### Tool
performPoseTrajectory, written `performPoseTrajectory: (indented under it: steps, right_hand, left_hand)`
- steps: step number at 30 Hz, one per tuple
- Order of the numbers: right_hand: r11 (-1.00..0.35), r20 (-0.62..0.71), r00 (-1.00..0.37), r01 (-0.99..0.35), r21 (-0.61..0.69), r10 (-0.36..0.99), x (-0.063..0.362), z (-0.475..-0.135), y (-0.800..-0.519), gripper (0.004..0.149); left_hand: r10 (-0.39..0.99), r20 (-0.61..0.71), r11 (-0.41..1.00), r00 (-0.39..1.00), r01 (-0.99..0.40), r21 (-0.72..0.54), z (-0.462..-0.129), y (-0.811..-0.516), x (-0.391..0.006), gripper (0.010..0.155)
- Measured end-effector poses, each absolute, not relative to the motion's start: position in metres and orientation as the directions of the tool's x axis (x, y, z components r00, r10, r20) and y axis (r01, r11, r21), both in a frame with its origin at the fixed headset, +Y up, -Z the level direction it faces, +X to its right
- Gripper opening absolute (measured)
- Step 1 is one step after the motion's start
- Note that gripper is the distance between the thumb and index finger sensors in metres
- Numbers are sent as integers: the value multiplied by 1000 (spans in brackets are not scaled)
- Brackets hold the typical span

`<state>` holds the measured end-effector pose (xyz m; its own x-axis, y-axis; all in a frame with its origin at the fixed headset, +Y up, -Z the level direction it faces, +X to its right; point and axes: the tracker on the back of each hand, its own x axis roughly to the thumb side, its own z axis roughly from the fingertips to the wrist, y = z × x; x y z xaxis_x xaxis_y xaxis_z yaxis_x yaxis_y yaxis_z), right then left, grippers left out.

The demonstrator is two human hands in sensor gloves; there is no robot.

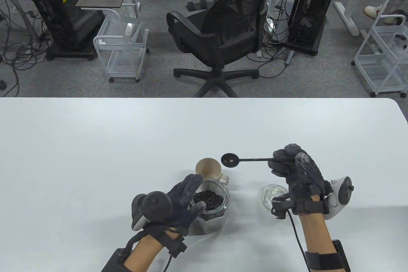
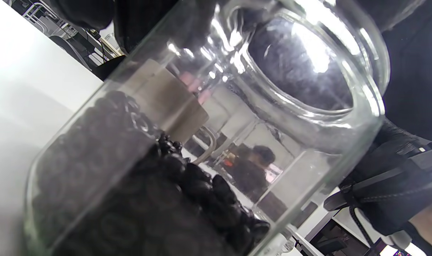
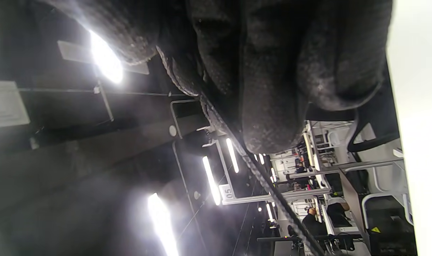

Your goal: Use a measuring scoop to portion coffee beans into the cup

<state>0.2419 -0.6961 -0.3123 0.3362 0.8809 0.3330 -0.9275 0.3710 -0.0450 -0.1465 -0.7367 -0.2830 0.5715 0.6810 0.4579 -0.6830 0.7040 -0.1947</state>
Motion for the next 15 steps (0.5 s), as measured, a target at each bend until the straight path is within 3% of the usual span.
performPoseTrajectory:
  steps: [6, 15]
  right_hand:
    - [262, 468, 217, -964, -33, 857, 217, -297, -670, 45]
    - [-107, 596, -92, -994, -11, 798, 174, -281, -650, 44]
  left_hand:
    - [690, 455, 695, 563, -691, -198, -282, -737, -146, 86]
    - [691, 453, 697, 564, -686, -209, -282, -737, -146, 86]
